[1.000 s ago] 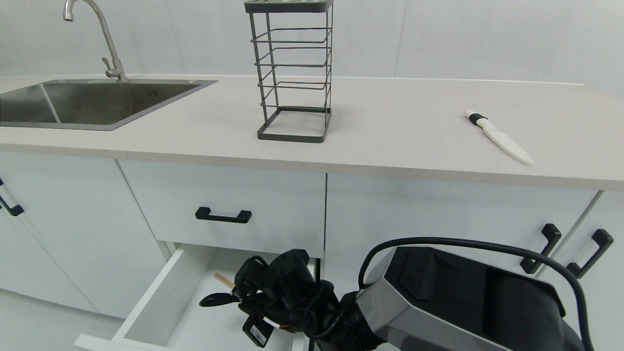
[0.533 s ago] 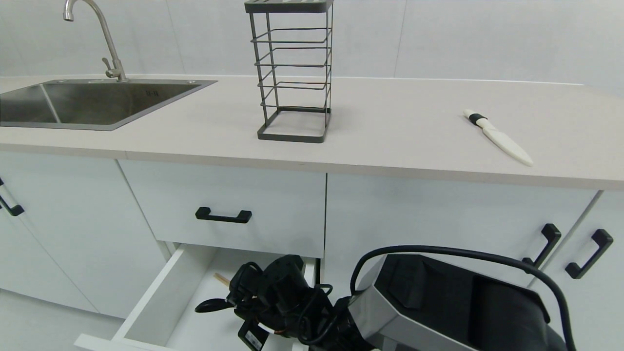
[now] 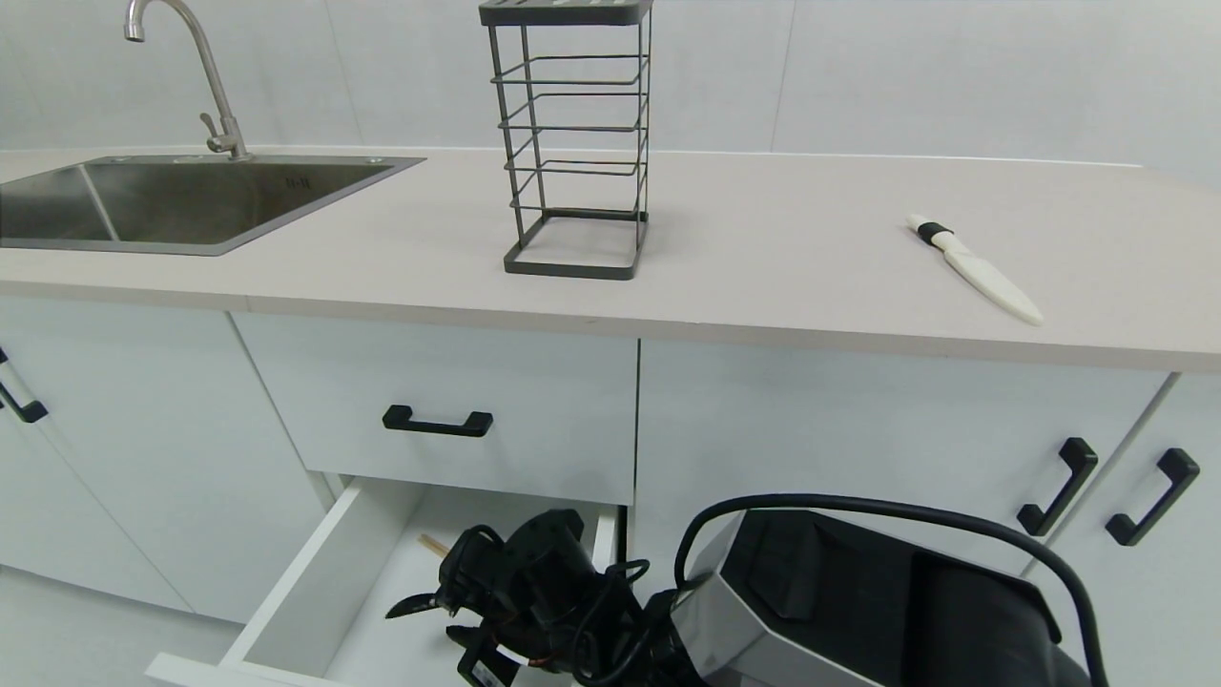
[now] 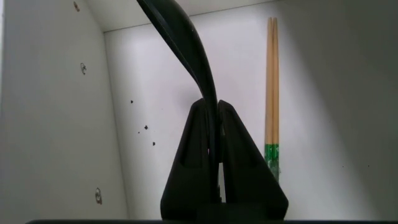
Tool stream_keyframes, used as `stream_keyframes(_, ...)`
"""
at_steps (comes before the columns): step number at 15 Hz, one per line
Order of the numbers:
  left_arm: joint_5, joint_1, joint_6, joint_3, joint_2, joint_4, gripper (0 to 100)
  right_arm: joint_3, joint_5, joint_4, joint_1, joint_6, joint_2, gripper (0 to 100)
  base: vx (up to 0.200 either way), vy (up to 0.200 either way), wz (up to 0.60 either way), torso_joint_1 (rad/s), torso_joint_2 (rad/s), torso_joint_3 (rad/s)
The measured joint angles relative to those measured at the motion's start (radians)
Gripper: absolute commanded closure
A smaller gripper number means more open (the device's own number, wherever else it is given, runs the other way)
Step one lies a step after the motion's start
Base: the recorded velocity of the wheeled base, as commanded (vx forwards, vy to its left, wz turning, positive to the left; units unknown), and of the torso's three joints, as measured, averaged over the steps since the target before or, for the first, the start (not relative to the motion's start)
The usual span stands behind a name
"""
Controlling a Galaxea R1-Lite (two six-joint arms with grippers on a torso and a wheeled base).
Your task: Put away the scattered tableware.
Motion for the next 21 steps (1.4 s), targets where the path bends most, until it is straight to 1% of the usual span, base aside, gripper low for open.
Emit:
stream_keyframes(7,0.0,0.0,0.0,0.0,0.0,0.0,0,0.016,0.02,-0.014,0.006,0.0,-0.008,0,0.0,0.0,0.0,0.0,0.0,0.0)
stream_keyframes(10,0.0,0.0,0.0,0.0,0.0,0.0,0,0.075,0.016,-0.051,0.017,-0.001,-0.076,0,0.0,0.0,0.0,0.0,0.0,0.0)
stream_keyframes(15,0.0,0.0,0.0,0.0,0.0,0.0,0,0.306,-0.022,-0.13,0.032,0.0,-0.284,0,0.0,0.0,0.0,0.0,0.0,0.0)
stream_keyframes(19,0.0,0.0,0.0,0.0,0.0,0.0,0,0.529,-0.063,-0.189,0.02,0.007,-0.457,0,0.0,0.0,0.0,0.0,0.0,0.0)
stream_keyframes(21,0.0,0.0,0.0,0.0,0.0,0.0,0,0.633,-0.056,-0.218,0.011,0.006,-0.549,0,0.0,0.0,0.0,0.0,0.0,0.0)
